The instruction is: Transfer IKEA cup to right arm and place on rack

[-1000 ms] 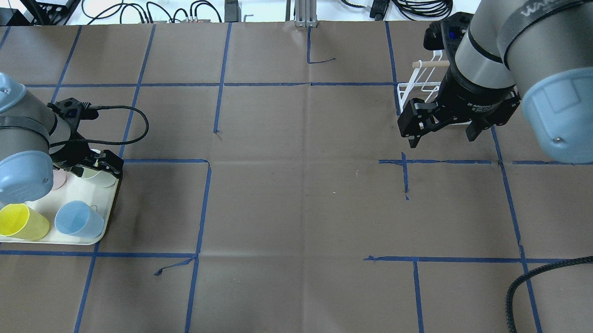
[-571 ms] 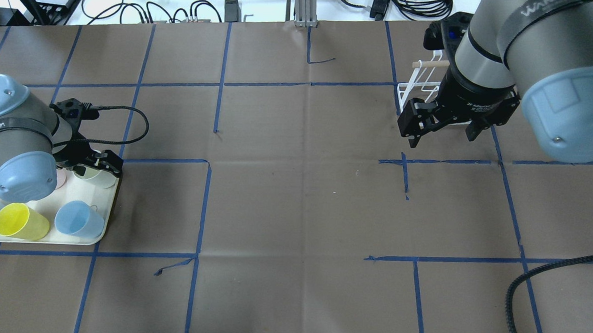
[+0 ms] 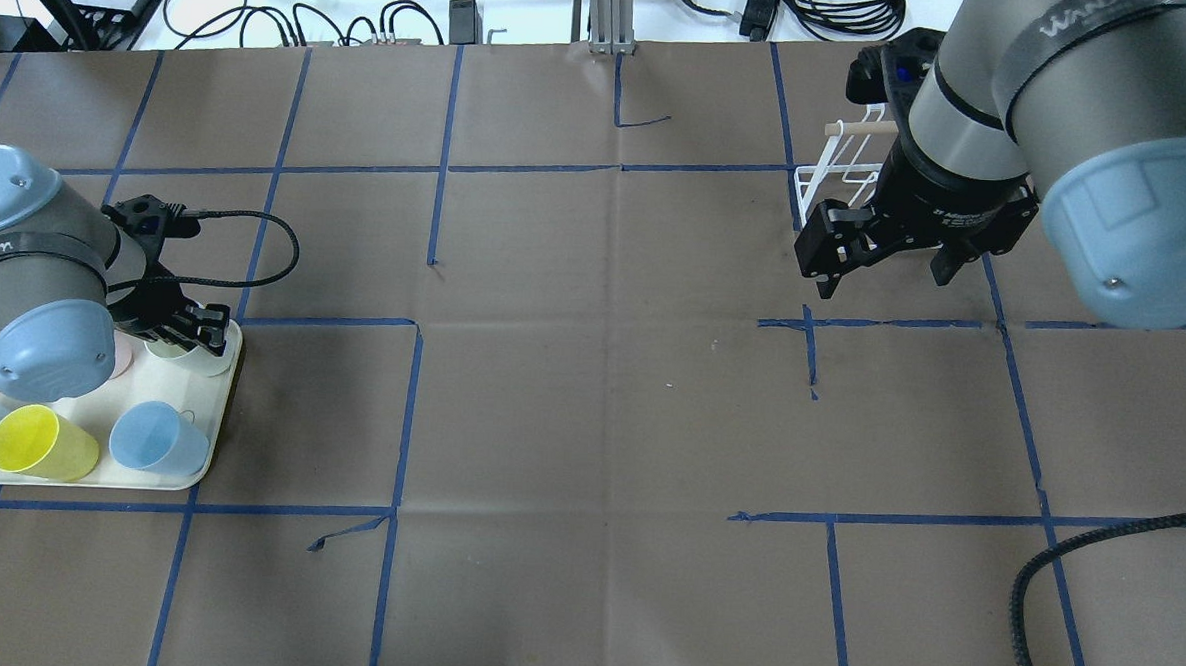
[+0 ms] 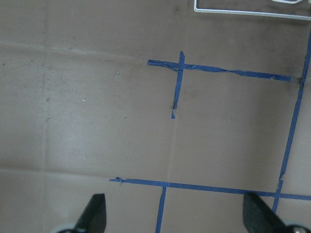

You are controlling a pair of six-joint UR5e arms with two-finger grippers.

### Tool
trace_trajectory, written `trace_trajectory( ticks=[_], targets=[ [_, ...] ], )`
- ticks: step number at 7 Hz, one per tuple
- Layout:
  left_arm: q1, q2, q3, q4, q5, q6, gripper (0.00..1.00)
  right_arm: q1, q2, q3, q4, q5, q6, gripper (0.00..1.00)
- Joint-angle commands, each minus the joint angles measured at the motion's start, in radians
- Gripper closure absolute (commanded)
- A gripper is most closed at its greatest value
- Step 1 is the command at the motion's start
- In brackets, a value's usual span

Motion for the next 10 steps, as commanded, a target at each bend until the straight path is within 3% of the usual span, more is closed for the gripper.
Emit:
trace_trajectory(
  ticks=[1,2,3,5,7,9,10],
  targets=[
    [-0.002,0.022,0.008,-0.026,-0.002,0.002,1.0,0.0,-0.001,0.007,-0.002,0.001,0.0,0.0],
    [-0.002,0.047,0.048,-0.088,0.002,0.004,1.0,0.0,-0.001,0.005,-0.002,0.001,0.0,0.0],
    [-0.004,0.077,0.14,-0.248,0.007,0.004,1.0,0.0,-0.002,0.005,-0.002,0.001,0.0,0.0],
    [-0.004,0.082,0.392,-0.568,0.01,-0.005,1.0,0.0,-0.004,0.005,-0.004,0.004,0.0,0.0],
    [-0.028,0.054,0.592,-0.752,0.013,-0.011,1.0,0.0,-0.001,0.005,-0.014,0.005,0.0,0.0],
    [-0.071,0.051,0.633,-0.747,0.001,-0.022,1.0,-0.002,0.004,0.005,-0.025,0.033,0.002,0.0],
    [-0.09,0.051,0.621,-0.694,-0.011,-0.027,1.0,-0.002,-0.001,0.008,-0.052,0.1,0.002,0.0]
  ],
)
